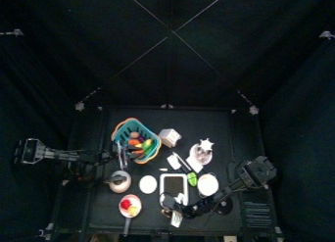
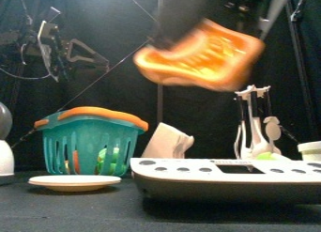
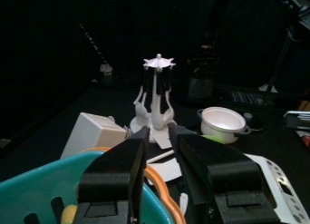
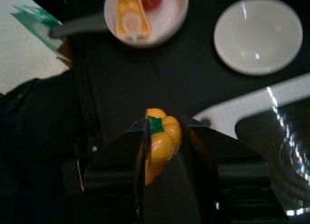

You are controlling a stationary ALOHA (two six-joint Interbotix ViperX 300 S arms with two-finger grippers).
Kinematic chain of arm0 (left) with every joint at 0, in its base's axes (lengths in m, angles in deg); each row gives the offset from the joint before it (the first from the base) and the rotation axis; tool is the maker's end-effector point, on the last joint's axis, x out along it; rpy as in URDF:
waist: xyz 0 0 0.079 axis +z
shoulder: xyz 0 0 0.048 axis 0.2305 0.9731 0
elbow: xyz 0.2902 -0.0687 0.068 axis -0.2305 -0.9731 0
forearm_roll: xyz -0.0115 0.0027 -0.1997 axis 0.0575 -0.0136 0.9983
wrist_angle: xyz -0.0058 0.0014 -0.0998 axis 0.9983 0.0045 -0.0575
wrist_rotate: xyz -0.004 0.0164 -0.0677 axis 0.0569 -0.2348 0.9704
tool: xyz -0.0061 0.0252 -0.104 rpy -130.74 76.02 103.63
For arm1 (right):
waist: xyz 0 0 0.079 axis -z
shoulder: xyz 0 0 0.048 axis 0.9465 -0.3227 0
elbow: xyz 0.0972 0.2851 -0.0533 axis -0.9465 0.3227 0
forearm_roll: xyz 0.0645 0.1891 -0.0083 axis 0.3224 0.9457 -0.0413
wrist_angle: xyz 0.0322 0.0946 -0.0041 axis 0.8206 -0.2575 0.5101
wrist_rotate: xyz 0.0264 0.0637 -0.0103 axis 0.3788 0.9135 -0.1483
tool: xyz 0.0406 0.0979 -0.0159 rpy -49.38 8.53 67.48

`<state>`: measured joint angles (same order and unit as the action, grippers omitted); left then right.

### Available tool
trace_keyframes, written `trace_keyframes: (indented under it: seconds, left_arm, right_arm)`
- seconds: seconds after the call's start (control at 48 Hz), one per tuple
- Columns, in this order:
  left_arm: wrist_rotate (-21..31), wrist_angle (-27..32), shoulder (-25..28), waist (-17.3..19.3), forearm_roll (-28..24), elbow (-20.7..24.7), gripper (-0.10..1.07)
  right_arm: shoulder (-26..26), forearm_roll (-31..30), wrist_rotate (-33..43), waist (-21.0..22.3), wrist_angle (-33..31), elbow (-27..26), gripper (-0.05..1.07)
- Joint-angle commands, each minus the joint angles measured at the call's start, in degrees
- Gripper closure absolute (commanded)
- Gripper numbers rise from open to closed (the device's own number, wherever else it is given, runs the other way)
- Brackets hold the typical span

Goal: Place into pan

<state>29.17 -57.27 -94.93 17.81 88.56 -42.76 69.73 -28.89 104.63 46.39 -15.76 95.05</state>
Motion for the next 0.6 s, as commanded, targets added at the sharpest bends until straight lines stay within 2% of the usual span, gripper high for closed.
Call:
trace_keyframes:
  seconds: [0.0, 0.167, 0.271, 0.479, 0.583]
  left_arm:
    - [-0.1, -0.2, 0.0, 0.0, 0.0, 0.6, 0.3]
    - [-0.1, -0.3, -0.1, 0.0, 0.0, 0.6, 0.3]
    - [-0.1, -0.3, 0.0, 0.0, -0.1, 0.6, 0.3]
    - [-0.1, -0.2, -0.1, 0.0, -0.1, 0.6, 0.3]
    - [-0.1, -0.3, 0.0, 0.0, -0.1, 0.5, 0.3]
  right_arm:
    - [-1.6, -4.0, 0.0, 2.4, 2.1, -5.2, 0.52]
    - [-7.1, -6.4, -0.1, 5.2, 4.7, -12.7, 0.52]
    - [-9.8, -7.2, 0.0, 6.4, 6.1, -15.6, 0.52]
    - [-12.9, -6.9, 0.0, 8.3, 6.8, -17.4, 0.5]
    - [-13.5, -5.9, 0.0, 8.6, 9.1, -17.4, 0.39]
